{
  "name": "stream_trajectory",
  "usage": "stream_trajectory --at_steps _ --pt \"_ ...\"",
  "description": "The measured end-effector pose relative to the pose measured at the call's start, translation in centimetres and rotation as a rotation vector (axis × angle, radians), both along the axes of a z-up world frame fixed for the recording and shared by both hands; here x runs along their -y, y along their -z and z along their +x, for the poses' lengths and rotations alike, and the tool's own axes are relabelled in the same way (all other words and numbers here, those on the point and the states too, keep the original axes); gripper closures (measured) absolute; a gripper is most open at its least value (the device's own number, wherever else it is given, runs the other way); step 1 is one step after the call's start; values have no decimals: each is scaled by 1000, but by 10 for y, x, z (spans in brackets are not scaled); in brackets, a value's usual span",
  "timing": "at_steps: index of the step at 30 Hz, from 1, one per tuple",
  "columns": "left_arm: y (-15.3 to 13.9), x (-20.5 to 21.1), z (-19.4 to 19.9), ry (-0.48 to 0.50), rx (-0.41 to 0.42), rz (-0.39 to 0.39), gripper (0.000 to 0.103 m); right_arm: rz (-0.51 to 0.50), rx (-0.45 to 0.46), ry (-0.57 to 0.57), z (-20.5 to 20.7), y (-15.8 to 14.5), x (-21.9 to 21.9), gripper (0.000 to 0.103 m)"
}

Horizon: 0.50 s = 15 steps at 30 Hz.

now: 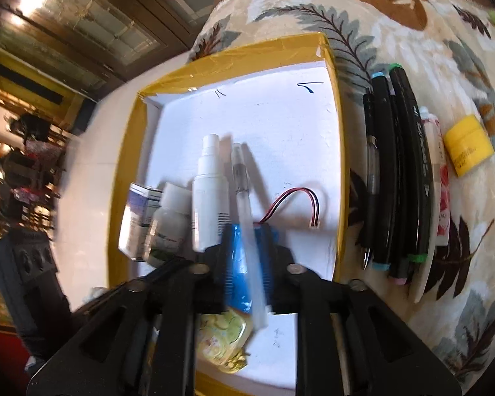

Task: Organize rigid objects
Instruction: 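Move the right tool back toward the yellow tin on the blanket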

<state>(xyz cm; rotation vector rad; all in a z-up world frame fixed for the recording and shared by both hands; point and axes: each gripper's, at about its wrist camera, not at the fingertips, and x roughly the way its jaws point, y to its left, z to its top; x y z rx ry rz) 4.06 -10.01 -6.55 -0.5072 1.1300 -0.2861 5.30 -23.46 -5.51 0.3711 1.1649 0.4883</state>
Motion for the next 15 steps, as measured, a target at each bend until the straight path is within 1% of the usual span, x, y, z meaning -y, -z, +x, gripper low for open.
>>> stream_trajectory --at_steps 1,3,6,11,15 --pt "-4 0 -5 -3 20 5 39 19 15 15 -3 -5 5 64" --pt "-11 3 -14 10 45 7 39 72 37 33 -9 -12 15 64" --pt "-18 7 -28 29 50 -8 39 160 60 73 -15 -22 34 64" --pt "-22 18 -51 54 58 12 39 216 93 172 -23 -32 67 64" --pt "-29 34 -64 90 65 17 39 229 90 249 -32 -34 94 64"
